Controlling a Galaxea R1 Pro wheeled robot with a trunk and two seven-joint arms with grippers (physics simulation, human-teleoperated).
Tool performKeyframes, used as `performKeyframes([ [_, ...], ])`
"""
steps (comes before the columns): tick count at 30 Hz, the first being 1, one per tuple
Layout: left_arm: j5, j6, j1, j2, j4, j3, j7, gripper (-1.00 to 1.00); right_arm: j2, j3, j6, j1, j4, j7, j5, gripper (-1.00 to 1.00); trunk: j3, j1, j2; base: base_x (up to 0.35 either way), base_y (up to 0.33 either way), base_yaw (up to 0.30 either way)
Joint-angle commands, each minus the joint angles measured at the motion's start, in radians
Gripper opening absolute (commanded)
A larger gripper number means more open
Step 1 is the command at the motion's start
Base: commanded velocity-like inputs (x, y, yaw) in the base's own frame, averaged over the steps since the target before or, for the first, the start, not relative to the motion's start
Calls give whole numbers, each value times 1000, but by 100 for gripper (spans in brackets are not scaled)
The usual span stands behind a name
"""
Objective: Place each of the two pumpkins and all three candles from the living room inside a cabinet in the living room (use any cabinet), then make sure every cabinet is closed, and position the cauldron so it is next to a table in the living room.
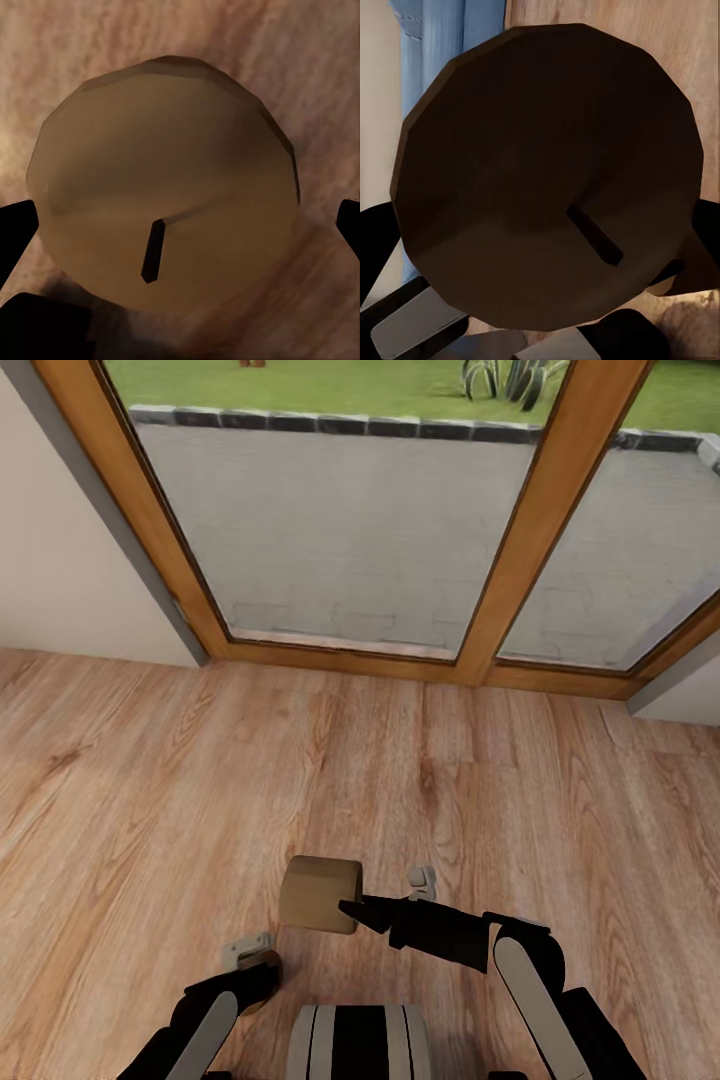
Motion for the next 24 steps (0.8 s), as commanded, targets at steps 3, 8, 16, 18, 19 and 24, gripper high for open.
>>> performKeyframes([
  [3,9,-1,-1,1,-1,-3,11,100,0,0,5,-1,0,2,-2,-100,-1,0,0,0,0,0],
  [8,8,-1,-1,1,-1,-3,12,100,0,0,4,-1,0,1,0,-100,-1,0,0,0,0,0],
  [16,8,-25,-1,1,-1,-2,12,100,0,0,3,-1,0,0,1,-100,-8,1,-1,0,0,0],
  [18,8,-28,-1,1,-1,-2,12,100,0,0,3,-1,0,0,1,-100,-8,1,-1,0,0,0],
  [19,8,-29,-1,1,-1,-2,12,100,0,0,3,-1,0,0,1,-100,-8,1,-1,0,0,0],
  [24,8,-30,-1,1,-1,-2,12,100,0,0,3,-1,0,0,2,-100,-8,1,-1,0,0,0],
])
